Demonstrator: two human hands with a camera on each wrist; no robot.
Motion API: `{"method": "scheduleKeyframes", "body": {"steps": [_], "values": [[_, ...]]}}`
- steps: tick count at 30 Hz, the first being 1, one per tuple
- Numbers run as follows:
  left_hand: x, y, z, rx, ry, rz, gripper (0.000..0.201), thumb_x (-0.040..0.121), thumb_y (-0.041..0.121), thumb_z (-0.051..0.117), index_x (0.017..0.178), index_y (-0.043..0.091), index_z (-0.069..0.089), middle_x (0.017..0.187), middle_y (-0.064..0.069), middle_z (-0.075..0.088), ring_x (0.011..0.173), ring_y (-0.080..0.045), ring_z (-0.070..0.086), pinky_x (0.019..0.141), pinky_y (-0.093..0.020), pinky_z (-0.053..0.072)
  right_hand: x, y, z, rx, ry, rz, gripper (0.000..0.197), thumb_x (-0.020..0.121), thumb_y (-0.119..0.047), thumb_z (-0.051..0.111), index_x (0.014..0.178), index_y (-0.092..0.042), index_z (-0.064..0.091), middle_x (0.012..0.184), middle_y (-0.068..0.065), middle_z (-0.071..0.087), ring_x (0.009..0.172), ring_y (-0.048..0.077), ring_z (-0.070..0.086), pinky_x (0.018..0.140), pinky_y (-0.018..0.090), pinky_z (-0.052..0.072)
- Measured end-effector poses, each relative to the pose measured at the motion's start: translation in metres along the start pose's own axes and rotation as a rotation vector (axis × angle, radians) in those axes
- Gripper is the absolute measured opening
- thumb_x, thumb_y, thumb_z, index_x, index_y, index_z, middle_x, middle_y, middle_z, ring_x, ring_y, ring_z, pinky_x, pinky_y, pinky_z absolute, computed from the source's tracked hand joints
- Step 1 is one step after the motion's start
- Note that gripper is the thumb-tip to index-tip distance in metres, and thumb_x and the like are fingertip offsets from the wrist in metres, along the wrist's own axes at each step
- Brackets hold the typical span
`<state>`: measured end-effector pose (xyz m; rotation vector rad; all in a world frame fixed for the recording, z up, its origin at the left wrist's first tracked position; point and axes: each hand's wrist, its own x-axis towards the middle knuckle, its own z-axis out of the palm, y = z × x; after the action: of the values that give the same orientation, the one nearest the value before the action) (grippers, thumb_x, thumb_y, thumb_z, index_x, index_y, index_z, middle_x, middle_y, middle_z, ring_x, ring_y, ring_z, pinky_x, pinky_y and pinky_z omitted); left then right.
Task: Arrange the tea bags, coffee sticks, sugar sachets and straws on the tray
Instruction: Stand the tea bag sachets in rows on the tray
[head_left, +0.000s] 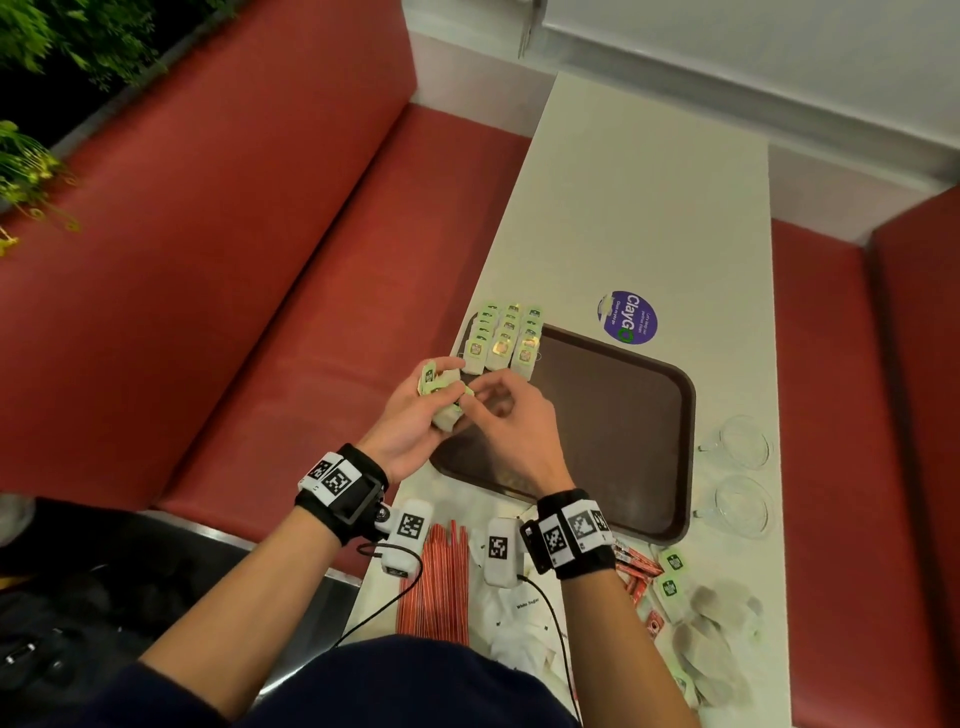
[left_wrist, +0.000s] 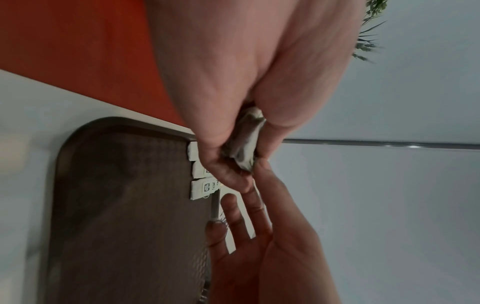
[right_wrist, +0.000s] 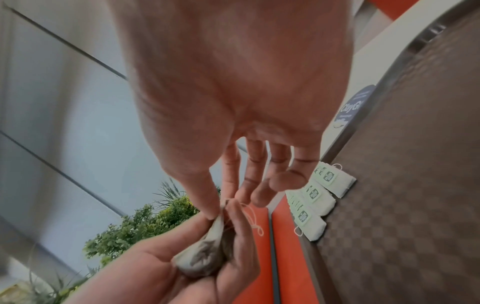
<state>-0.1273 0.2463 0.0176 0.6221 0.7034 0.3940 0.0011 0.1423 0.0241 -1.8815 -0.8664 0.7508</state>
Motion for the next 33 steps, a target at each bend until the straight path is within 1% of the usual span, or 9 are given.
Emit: {"method": "scheduleKeyframes", "body": {"steps": [2,5,9,14,20,26,28,30,33], "values": [[-0.002,-0.002,0.0,0.026,-0.005,-0.001,0.027,0.107,0.006,0.06,0.133,0.014,0.061,0.134,-0.014,0.071,0.123,-0.027,0.071,0.104,-0.044,0.058,-0.002,0.0,-0.003,0.002,0.005,0.005,0.012,0.095,-0.031,0.082,0.102,-0.028,0.073,0.097,-0.011,0.075,0.083,0.009,0.07,0.075,0.017,0.055],[-0.004,-0.003,0.002,0.034,0.021,-0.009,0.016,0.105,0.017,0.066,0.121,0.014,0.064,0.121,-0.013,0.07,0.11,-0.022,0.071,0.101,-0.043,0.061,-0.004,-0.002,-0.008,0.043,0.025,0.037,0.012,0.096,-0.027,0.081,0.101,-0.024,0.07,0.099,-0.01,0.077,0.089,0.007,0.073,0.077,0.014,0.055],[-0.004,-0.004,0.003,0.03,0.028,-0.029,0.034,0.098,0.029,0.073,0.125,0.01,0.064,0.127,-0.014,0.074,0.115,-0.025,0.072,0.102,-0.045,0.06,-0.003,-0.005,-0.019,0.071,0.072,0.051,0.011,0.098,-0.025,0.079,0.101,-0.022,0.07,0.097,-0.008,0.078,0.091,0.003,0.072,0.077,0.009,0.05],[-0.001,-0.009,0.003,0.182,0.018,-0.034,0.029,0.095,0.018,0.08,0.122,0.01,0.072,0.108,-0.011,0.065,0.081,-0.017,0.065,0.084,-0.036,0.065,0.0,-0.012,-0.031,0.088,0.154,0.016,0.01,0.098,-0.025,0.078,0.098,-0.023,0.068,0.093,-0.008,0.078,0.088,0.004,0.072,0.075,0.01,0.049],[0.009,-0.012,0.006,0.219,0.039,-0.031,0.032,0.097,0.014,0.078,0.127,0.005,0.07,0.101,-0.006,0.069,0.076,-0.015,0.064,0.08,-0.034,0.064,0.001,-0.017,-0.037,0.058,0.16,-0.038,0.01,0.096,-0.021,0.079,0.097,-0.022,0.069,0.095,-0.01,0.077,0.09,0.006,0.072,0.078,0.012,0.051],[0.017,-0.017,0.005,0.241,0.061,-0.039,0.028,0.097,0.016,0.079,0.123,0.008,0.072,0.102,-0.004,0.07,0.078,-0.015,0.066,0.083,-0.035,0.064,0.014,-0.009,-0.043,-0.168,0.068,-0.077,0.009,0.095,-0.023,0.079,0.1,-0.029,0.075,0.091,-0.016,0.076,0.086,0.002,0.07,0.077,0.01,0.05],[0.019,-0.018,0.003,0.207,0.109,-0.054,0.023,0.097,0.017,0.079,0.118,0.009,0.073,0.099,-0.004,0.068,0.08,-0.015,0.066,0.084,-0.035,0.064,0.023,-0.006,-0.047,-0.241,0.074,-0.083,0.008,0.095,-0.026,0.078,0.099,-0.032,0.073,0.09,-0.017,0.075,0.084,0.002,0.07,0.077,0.017,0.052],[0.021,-0.019,-0.001,0.154,0.167,-0.073,0.018,0.098,0.016,0.078,0.114,0.01,0.073,0.096,-0.005,0.065,0.083,-0.016,0.066,0.084,-0.034,0.064,0.034,-0.003,-0.05,-0.333,0.097,-0.078,0.009,0.097,-0.03,0.075,0.101,-0.035,0.069,0.094,-0.017,0.074,0.086,0.005,0.069,0.078,0.031,0.056],[0.022,-0.018,-0.007,0.044,0.217,-0.098,0.018,0.099,0.013,0.076,0.115,0.009,0.068,0.097,-0.009,0.064,0.084,-0.02,0.067,0.083,-0.034,0.064,0.054,0.006,-0.054,-0.53,0.065,-0.025,0.009,0.1,-0.031,0.068,0.109,-0.032,0.066,0.11,-0.008,0.076,0.1,0.021,0.07,0.082,0.041,0.058]]}}
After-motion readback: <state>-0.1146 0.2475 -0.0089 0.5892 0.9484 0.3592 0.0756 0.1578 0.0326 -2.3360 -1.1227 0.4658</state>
